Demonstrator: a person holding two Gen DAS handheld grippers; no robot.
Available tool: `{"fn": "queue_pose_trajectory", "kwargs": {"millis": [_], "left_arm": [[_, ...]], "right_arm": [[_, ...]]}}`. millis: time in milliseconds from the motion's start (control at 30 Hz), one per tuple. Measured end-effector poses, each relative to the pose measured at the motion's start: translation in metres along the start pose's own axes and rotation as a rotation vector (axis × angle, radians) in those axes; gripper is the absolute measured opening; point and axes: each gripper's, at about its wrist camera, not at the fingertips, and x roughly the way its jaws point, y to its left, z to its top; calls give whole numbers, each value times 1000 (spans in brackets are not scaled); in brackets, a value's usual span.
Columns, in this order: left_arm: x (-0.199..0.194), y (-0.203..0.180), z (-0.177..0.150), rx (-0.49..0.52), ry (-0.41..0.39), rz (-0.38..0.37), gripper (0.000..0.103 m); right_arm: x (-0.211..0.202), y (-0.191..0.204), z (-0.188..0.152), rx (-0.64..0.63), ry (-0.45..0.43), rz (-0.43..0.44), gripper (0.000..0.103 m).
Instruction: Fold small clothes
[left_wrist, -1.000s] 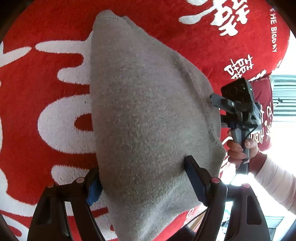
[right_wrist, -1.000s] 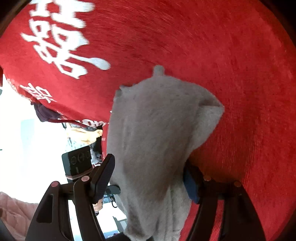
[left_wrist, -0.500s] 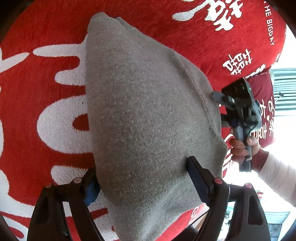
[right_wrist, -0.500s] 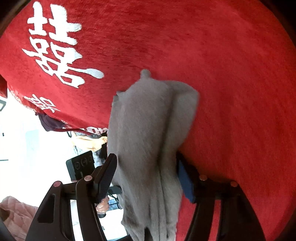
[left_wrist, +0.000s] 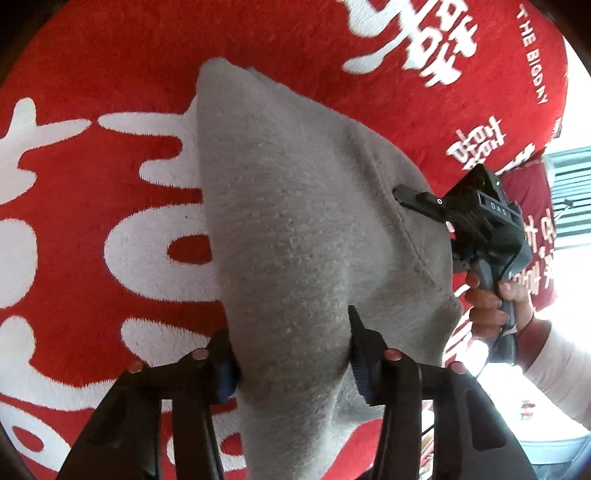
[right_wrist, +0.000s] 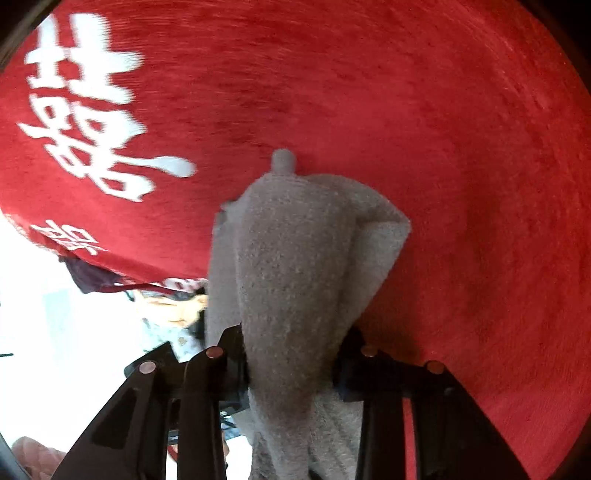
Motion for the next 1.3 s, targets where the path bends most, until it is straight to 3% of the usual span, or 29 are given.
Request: {"fn": "queue_pose_trajectory", "kwargs": {"millis": [300,433,600,733,833,933,1133,1300], "left_arm": [[-49,-7,-24,46,-26,-83,47],[-78,2,-43,64,-36,-84,47],[-113,31,-74,42,-49,-51,47],[-119,57,-97,-4,-47,-16,47],[-113,82,-114,-30,-28,25,48],[-106,106,-126,-85,20,110,52],[-142,116,-133,-111,-60,139,52],[-159,116,-111,-121,-147,175,52]], "right_arm": [[-4,39,-38,-1,-4,43,36],[-1,58,-62,-8,6,43,36],[35,79,-95,-19,33,57,36],[75,81,-115,-4,68,51,36],[102,73,-127,3,95,-2,37],[123,64,-131,-16,133,-159,40],[90,65,-134,-4,46,-208,51],[48,54,-142,58,-77,-153,50]]}}
